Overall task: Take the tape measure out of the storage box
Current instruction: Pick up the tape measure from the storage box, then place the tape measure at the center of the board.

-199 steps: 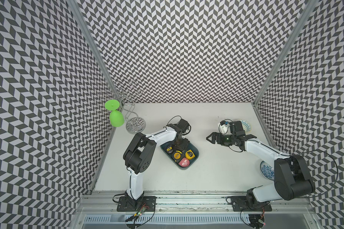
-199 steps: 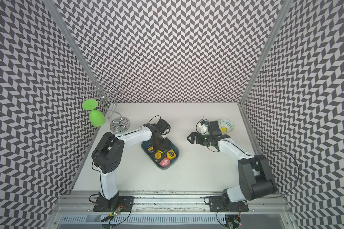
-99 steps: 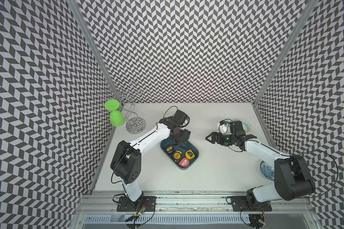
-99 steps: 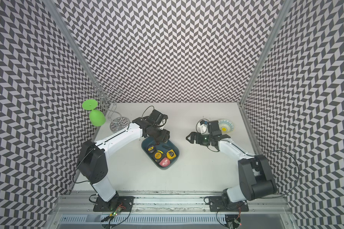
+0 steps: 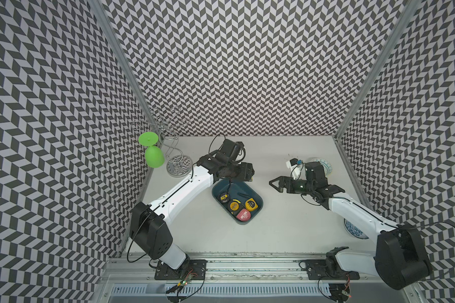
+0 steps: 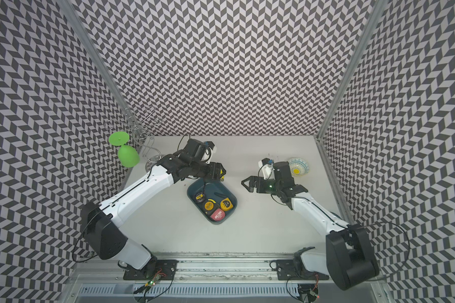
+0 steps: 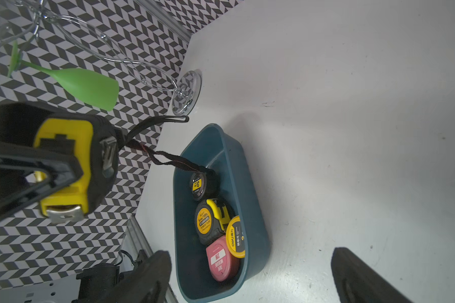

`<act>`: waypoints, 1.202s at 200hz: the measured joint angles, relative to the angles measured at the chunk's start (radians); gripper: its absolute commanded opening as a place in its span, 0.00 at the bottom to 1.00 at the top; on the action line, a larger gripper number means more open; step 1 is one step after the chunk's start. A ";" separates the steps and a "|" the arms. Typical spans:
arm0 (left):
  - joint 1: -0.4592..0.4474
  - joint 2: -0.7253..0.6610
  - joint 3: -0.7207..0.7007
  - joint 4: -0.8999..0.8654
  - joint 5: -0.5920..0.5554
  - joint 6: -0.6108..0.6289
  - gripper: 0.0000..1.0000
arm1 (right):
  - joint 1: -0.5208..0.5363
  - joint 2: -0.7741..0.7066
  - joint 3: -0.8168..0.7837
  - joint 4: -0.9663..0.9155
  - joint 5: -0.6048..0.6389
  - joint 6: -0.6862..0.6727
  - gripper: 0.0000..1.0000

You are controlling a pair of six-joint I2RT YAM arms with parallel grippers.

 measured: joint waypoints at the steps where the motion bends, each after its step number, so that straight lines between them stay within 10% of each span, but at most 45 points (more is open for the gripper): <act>1: 0.000 -0.001 0.000 0.001 0.001 -0.002 0.00 | 0.003 -0.002 -0.001 0.001 -0.001 0.002 1.00; 115: 0.000 -0.132 0.005 0.108 0.107 -0.260 0.00 | 0.101 -0.206 -0.085 0.157 0.077 0.094 1.00; 240: -0.033 -0.269 -0.291 0.476 0.164 -0.707 0.00 | 0.372 -0.337 -0.144 0.378 0.381 0.124 0.98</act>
